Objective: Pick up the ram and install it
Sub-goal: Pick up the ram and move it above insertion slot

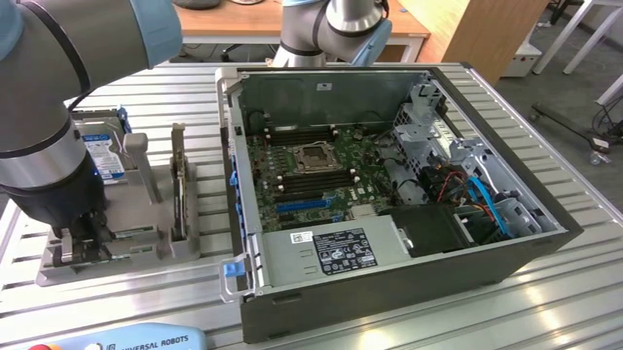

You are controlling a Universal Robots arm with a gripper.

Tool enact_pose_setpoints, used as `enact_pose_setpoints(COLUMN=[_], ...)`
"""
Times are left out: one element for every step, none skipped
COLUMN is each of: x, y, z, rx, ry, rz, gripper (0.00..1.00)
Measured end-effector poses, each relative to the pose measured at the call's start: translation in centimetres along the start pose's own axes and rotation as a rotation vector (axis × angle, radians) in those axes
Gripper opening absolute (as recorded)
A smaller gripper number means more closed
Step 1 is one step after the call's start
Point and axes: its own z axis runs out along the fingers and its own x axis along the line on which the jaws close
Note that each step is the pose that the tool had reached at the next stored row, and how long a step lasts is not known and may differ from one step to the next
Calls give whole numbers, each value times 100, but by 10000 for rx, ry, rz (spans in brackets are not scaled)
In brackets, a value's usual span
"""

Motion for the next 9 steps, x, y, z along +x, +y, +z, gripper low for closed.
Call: enact_pose_setpoints(x=[0, 1, 1, 1, 1, 1, 1, 1, 2], y=[0, 0, 1, 2, 2, 2, 3, 3, 3], z=[14, 26, 39, 51, 63, 75, 89, 100, 111], rx=[1, 1, 2, 1, 1, 1, 2, 3, 2], ry=[0, 0, 0, 0, 1, 1, 1, 0, 1], rz=[0, 0, 0, 0, 0, 0, 0, 0, 0], gripper=[35, 35, 35, 35, 35, 35, 35, 35, 35])
